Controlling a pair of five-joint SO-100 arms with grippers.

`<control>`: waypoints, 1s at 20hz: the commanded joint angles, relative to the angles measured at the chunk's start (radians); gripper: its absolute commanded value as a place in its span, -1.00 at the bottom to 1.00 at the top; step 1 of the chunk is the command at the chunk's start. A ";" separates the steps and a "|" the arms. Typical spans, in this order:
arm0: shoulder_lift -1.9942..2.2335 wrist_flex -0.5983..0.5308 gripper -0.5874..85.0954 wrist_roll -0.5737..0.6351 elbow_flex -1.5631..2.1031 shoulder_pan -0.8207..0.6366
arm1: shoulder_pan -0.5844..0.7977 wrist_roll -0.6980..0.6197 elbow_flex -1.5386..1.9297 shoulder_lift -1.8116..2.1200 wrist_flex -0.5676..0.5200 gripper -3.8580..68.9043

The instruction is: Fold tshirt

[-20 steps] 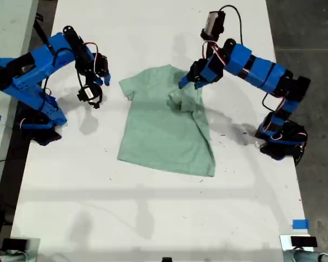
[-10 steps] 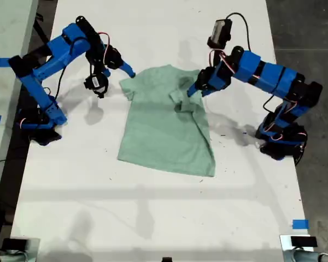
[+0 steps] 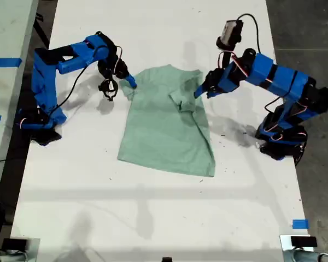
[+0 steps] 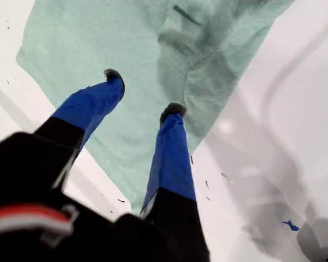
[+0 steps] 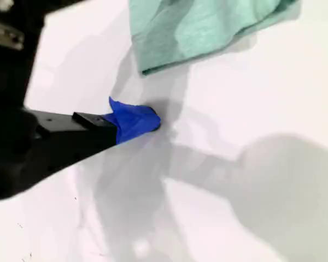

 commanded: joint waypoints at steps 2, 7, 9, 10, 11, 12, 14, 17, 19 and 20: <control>-0.040 -0.023 -0.98 0.014 -0.064 0.008 | -0.008 0.018 0.043 0.098 -0.044 -0.51; 0.075 0.009 -0.99 0.005 -0.052 0.025 | -0.003 0.031 0.101 0.126 -0.066 -0.55; 0.170 0.038 -0.99 -0.003 -0.034 0.028 | -0.002 0.034 0.121 0.146 -0.069 -0.56; 0.230 0.054 -0.99 -0.015 -0.021 0.028 | 0.000 0.037 0.133 0.160 -0.069 -0.56; 0.288 0.060 -0.99 -0.032 -0.014 0.026 | 0.000 0.038 0.144 0.172 -0.069 -0.57; 0.336 0.051 -0.99 -0.049 -0.020 0.041 | 0.000 0.041 0.156 0.186 -0.069 -0.57; 0.353 -0.014 -0.99 -0.061 -0.095 0.133 | 0.005 0.046 0.176 0.206 -0.072 -0.58; 0.184 -0.094 -0.99 -0.060 -0.311 0.270 | 0.005 0.052 0.189 0.216 -0.074 -0.58; 0.002 -0.120 -0.99 -0.055 -0.505 0.330 | -0.002 0.057 0.193 0.216 -0.074 -0.58; -0.058 -0.183 -0.99 -0.051 -0.540 0.354 | -0.006 0.061 0.199 0.216 -0.074 -0.58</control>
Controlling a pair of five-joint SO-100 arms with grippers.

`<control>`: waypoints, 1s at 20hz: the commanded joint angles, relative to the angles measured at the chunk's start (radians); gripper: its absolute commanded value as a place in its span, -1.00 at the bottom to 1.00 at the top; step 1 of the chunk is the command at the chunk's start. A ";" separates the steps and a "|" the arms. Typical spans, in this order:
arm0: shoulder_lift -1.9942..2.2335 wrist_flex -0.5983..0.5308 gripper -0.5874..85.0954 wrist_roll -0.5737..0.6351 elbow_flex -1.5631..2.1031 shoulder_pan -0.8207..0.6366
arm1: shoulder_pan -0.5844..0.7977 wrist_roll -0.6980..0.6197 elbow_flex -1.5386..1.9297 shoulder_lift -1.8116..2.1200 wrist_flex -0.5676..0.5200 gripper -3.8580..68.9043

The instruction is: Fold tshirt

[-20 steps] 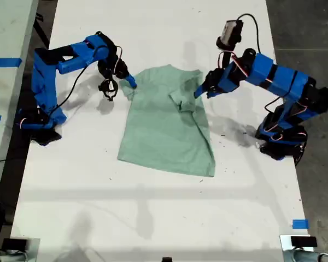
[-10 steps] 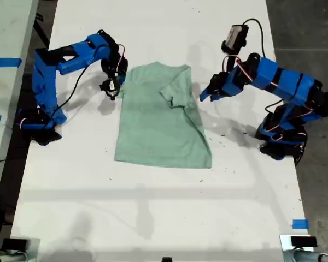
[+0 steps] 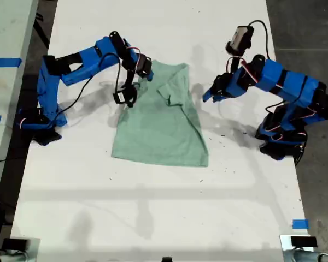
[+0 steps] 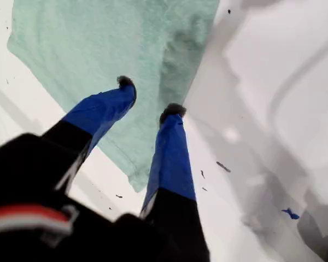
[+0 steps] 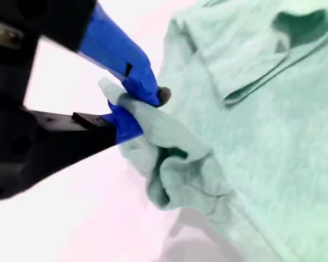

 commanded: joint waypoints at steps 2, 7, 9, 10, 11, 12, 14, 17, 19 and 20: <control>-0.146 -0.207 -0.99 -0.006 -0.144 0.080 | -0.012 0.026 0.014 0.055 -0.038 -0.58; -0.172 -0.275 -0.29 0.071 -0.147 0.100 | -0.032 0.052 0.081 0.091 -0.060 -0.58; -0.041 -0.140 -0.27 0.072 -0.141 0.097 | -0.032 0.055 0.110 0.121 -0.061 -0.53; 0.041 -0.051 -0.30 0.067 -0.120 0.089 | -0.034 0.058 0.121 0.143 -0.054 -0.50; 0.120 0.046 -0.36 0.038 -0.089 0.075 | -0.037 0.061 0.135 0.170 -0.046 -0.48; 0.184 0.166 -0.45 -0.006 -0.067 0.063 | -0.044 0.066 0.149 0.201 -0.037 -0.46; 0.308 0.353 -0.77 -0.087 0.043 0.060 | -0.077 0.087 0.176 0.256 -0.020 -0.47; 0.528 0.367 -0.86 -0.196 0.376 0.141 | -0.161 0.137 0.209 0.296 -0.005 -0.48; 0.690 0.288 -0.89 -0.285 0.644 0.196 | -0.229 0.176 0.229 0.296 0.011 -0.50; 0.762 0.259 -0.90 -0.328 0.759 0.224 | -0.268 0.196 0.239 0.296 0.020 -0.51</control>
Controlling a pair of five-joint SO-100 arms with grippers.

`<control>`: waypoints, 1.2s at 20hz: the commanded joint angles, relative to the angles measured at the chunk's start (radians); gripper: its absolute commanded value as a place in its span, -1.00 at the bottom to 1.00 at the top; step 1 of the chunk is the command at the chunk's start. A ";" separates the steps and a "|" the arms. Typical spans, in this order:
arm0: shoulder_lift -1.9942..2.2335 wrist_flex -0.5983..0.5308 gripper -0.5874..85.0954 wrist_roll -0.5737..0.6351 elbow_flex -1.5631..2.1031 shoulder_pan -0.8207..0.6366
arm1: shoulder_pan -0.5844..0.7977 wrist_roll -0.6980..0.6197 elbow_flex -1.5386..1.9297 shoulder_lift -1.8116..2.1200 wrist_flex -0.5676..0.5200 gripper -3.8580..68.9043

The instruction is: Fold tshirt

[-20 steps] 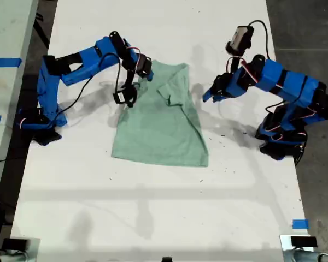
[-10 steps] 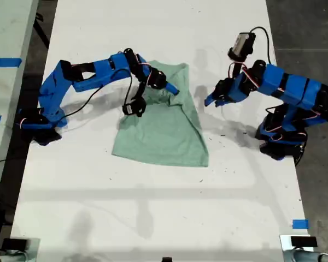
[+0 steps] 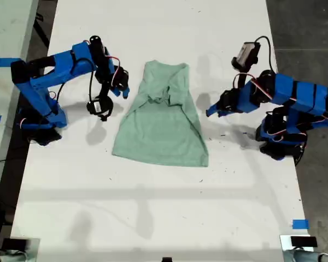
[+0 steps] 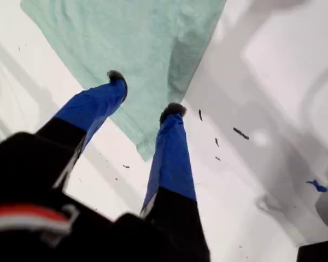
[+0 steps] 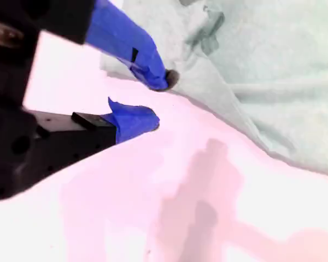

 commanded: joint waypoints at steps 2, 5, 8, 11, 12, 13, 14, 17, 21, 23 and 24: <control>0.285 -0.101 -0.92 -0.149 0.348 0.143 | -0.143 0.087 0.021 0.044 0.051 -0.58; 0.325 -0.086 -0.92 -0.229 0.400 0.249 | -0.261 0.150 0.031 0.066 0.080 -0.42; 0.318 -0.104 -0.75 -0.256 0.403 0.318 | -0.337 0.206 0.034 0.034 0.069 -0.17; 0.308 -0.112 -0.73 -0.268 0.410 0.327 | -0.373 0.242 0.055 -0.091 -0.015 -0.14; 0.308 -0.117 -0.73 -0.272 0.410 0.328 | -0.380 0.253 0.074 -0.141 -0.060 -0.13; 0.307 -0.121 -0.74 -0.272 0.410 0.328 | -0.388 0.265 0.098 -0.189 -0.115 -0.13; 0.307 -0.123 -0.75 -0.272 0.410 0.328 | -0.393 0.270 0.133 -0.230 -0.183 -0.13; 0.307 -0.132 -0.76 -0.272 0.419 0.327 | -0.383 0.284 0.224 -0.367 -0.376 -0.11; 0.307 -0.138 -0.78 -0.278 0.422 0.336 | -0.373 0.284 0.229 -0.601 -0.563 -0.49; 0.307 -0.143 -0.78 -0.284 0.425 0.342 | -0.368 0.273 0.207 -0.621 -0.558 -0.88; 0.307 -0.146 -0.79 -0.285 0.428 0.344 | -0.368 0.264 0.207 -0.612 -0.555 -0.92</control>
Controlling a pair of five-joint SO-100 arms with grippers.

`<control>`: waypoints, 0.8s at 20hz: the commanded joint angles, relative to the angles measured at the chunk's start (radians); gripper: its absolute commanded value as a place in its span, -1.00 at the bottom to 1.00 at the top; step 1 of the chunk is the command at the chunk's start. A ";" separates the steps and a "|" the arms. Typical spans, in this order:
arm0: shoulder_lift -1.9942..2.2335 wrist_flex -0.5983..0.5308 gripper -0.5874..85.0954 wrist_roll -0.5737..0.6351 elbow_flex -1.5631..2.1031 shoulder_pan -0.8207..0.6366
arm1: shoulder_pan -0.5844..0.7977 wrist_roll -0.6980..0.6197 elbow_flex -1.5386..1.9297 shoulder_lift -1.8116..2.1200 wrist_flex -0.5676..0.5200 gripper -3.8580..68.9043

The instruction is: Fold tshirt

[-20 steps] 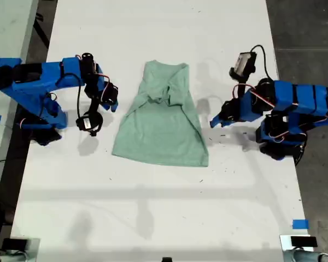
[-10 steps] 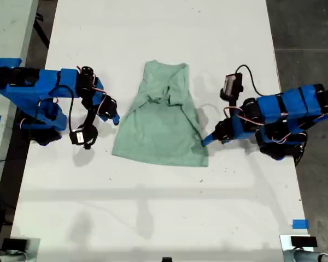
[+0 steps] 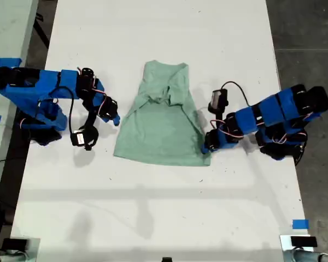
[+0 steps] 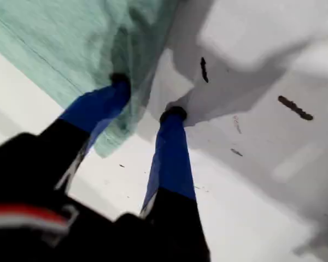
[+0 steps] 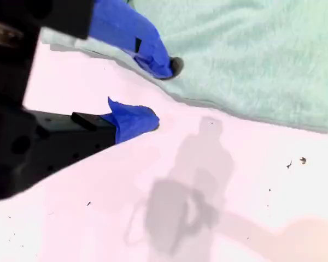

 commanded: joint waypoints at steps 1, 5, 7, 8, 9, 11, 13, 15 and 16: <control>0.028 -0.014 -0.79 -0.012 -0.003 0.026 | 0.005 -0.021 -0.005 -0.008 -0.017 -0.92; 0.029 -0.025 -0.80 -0.020 0.003 0.032 | -0.049 -0.044 -0.141 0.098 0.249 -0.92; 0.028 -0.028 -0.80 -0.020 0.005 0.032 | -0.077 -0.064 -0.253 0.152 0.360 -0.92; 0.028 -0.029 -0.80 -0.020 0.005 0.032 | -0.081 -0.074 -0.327 0.156 0.410 -0.92; 0.028 -0.031 -0.80 -0.020 0.005 0.032 | -0.080 -0.092 -0.402 0.149 0.425 -0.92; 0.028 -0.037 -0.80 -0.020 0.005 0.029 | -0.052 -0.100 -0.500 0.127 0.365 -0.92; 0.028 -0.040 -0.80 -0.020 0.003 0.026 | 0.003 -0.097 -0.486 0.095 0.186 -0.92; 0.028 -0.044 -0.80 -0.020 0.003 0.023 | 0.063 -0.103 -0.462 0.014 0.037 -0.92; 0.028 -0.044 -0.80 -0.020 0.003 0.020 | 0.077 -0.114 -0.454 -0.038 -0.051 -0.92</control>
